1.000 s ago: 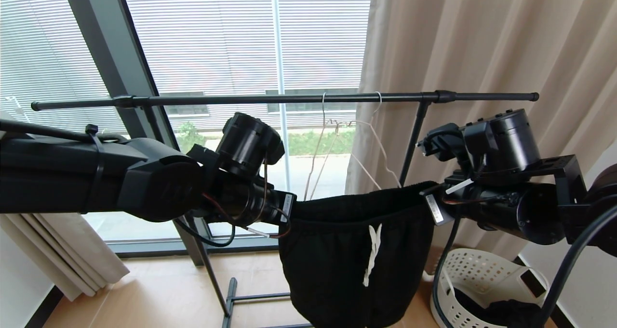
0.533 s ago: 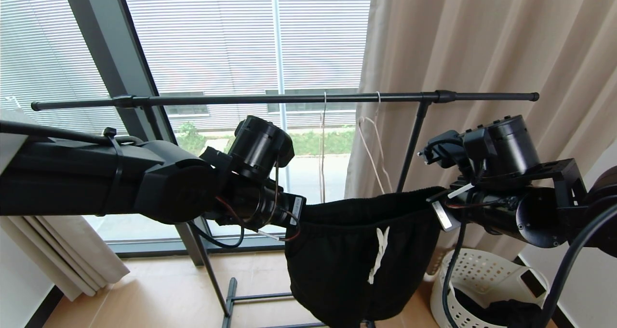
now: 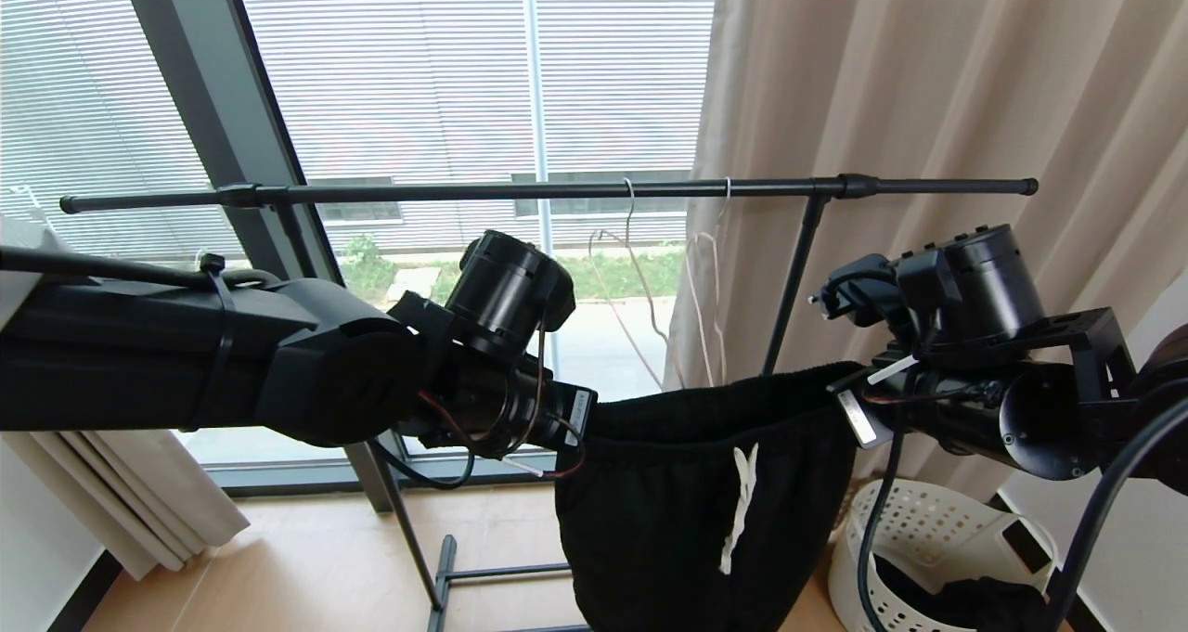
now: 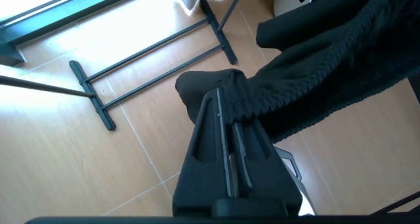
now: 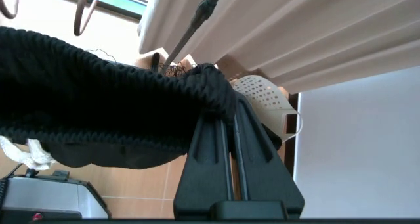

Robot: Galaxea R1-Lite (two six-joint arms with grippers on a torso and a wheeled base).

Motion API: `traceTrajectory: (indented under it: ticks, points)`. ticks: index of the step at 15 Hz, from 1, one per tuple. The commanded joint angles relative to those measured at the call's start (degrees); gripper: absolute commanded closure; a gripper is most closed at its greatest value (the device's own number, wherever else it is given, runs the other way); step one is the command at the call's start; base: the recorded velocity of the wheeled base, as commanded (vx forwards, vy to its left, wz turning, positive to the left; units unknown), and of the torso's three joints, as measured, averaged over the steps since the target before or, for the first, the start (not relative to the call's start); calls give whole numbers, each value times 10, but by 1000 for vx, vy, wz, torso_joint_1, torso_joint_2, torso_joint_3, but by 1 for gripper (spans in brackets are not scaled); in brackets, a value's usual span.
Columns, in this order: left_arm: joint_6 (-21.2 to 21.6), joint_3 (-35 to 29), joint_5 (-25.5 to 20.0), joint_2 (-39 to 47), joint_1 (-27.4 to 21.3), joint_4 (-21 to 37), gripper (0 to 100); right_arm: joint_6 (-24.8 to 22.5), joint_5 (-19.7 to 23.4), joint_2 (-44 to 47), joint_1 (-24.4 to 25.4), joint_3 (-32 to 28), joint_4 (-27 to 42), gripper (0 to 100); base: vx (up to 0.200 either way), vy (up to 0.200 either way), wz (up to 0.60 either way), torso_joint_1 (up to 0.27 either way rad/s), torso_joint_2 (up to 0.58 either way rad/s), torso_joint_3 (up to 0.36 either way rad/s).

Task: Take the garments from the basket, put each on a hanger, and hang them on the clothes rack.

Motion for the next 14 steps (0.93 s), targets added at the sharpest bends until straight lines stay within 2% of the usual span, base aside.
traceTrajectory:
  ticks: [1,6,9,13,14]
  points:
    - [0,6,1,-4,-5,0,0,-1,0,-1,-1,2,1,100,0,0,0,0,0,0]
    - [0,6,7,-18,-9,1,0,-69,-27,-29,-38,34,-2,100,0,0,0,0,0,0]
    - [0,4,-3,-20,-9,-1,0,-117,-27,-61,-47,57,-3,100,0,0,0,0,0,0]
    - [1,7,-78,-38,-5,-14,0,-136,-27,-64,-80,60,-6,100,0,0,0,0,0,0]
    - [1,6,-138,-47,-3,-15,0,-137,-27,-63,-83,60,-5,100,0,0,0,0,0,0]
